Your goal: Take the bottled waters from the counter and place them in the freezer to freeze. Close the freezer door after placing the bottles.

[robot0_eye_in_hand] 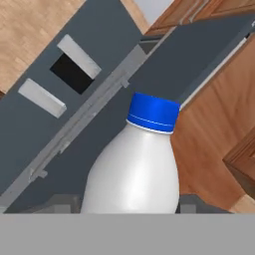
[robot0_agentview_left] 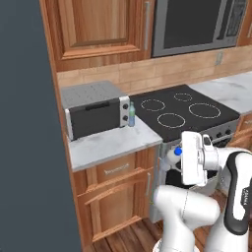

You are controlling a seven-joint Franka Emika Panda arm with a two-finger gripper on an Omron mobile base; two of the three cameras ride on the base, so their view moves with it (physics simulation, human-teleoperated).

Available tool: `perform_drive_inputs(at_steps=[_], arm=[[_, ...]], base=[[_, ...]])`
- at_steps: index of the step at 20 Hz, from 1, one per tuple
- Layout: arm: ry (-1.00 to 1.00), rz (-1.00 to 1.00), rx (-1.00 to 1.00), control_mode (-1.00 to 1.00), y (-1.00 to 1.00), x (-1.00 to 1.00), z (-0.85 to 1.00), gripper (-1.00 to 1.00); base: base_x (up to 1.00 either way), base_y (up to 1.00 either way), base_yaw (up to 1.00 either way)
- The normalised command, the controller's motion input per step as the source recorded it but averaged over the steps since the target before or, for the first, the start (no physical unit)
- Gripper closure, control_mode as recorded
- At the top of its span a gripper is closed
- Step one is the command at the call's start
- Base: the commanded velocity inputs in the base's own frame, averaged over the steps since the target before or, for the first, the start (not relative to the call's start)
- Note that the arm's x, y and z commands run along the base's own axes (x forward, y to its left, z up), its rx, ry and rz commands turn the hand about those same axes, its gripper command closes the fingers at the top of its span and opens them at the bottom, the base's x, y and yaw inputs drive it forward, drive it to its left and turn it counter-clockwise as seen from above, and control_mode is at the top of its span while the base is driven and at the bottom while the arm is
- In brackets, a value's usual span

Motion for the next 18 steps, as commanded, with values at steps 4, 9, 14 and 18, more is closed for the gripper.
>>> perform_drive_inputs(at_steps=[4,9,14,18], arm=[[0.00,0.00,0.00,1.00,0.00,0.00,0.00,1.00],[0.00,0.00,0.00,1.00,0.00,0.00,0.00,1.00],[0.00,0.00,0.00,1.00,0.00,0.00,0.00,1.00],[0.00,0.00,0.00,1.00,0.00,0.00,0.00,1.00]], base=[[-0.87,0.21,-0.40],[-0.52,0.58,0.12],[-0.37,1.00,0.35],[-0.28,1.00,0.38]])
